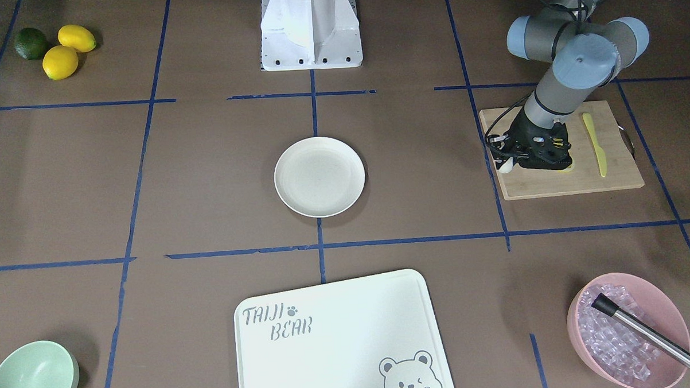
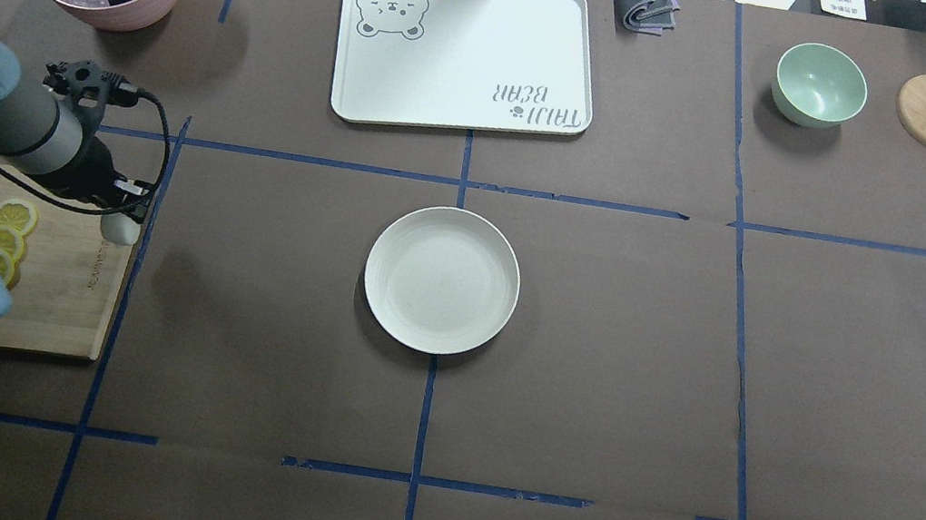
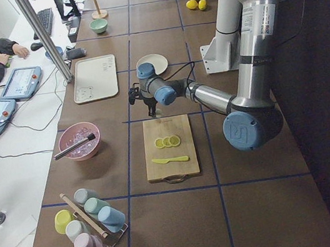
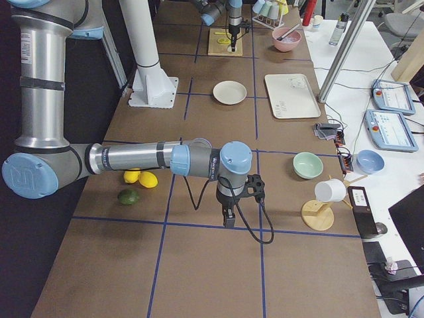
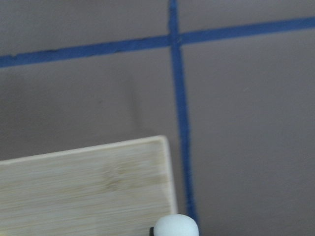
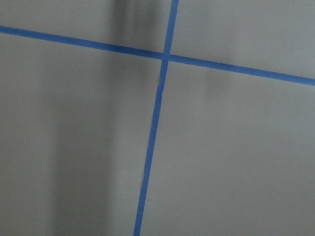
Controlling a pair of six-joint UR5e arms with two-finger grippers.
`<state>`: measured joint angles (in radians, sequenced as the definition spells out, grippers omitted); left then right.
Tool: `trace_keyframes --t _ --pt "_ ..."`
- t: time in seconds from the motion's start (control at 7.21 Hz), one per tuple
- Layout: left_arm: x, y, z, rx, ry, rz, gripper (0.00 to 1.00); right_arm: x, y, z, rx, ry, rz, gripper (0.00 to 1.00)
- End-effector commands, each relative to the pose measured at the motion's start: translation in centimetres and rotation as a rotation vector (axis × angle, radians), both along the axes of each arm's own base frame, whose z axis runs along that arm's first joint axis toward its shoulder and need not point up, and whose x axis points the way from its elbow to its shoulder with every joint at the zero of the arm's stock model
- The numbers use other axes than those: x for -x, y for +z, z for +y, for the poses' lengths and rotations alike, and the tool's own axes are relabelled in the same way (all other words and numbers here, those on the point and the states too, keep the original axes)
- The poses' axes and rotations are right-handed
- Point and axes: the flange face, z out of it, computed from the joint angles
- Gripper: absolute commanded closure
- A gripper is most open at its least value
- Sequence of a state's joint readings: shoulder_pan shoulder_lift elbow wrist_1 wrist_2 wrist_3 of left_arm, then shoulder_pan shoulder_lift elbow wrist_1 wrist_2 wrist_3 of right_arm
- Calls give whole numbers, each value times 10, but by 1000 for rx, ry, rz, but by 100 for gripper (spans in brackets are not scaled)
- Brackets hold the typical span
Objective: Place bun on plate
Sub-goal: 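Carry the white bun with the left gripper over the cream plate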
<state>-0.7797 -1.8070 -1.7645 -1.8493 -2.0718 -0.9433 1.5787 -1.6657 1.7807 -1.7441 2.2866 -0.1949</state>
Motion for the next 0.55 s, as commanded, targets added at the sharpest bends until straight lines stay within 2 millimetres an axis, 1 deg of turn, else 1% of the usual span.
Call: trace_keyframes --t 0.0,0.14,0.28,0.42 --pt "-62 -114 -4 124 -78 27 72 0 1 0 2 0 -1 0" --pt "-111 -164 13 161 -122 35 72 0 1 0 2 0 -1 0" --pt "-169 -209 29 191 -184 50 71 0 1 0 3 0 -1 0" --pt "-229 -255 32 226 -246 52 71 0 2 0 5 0 -1 0"
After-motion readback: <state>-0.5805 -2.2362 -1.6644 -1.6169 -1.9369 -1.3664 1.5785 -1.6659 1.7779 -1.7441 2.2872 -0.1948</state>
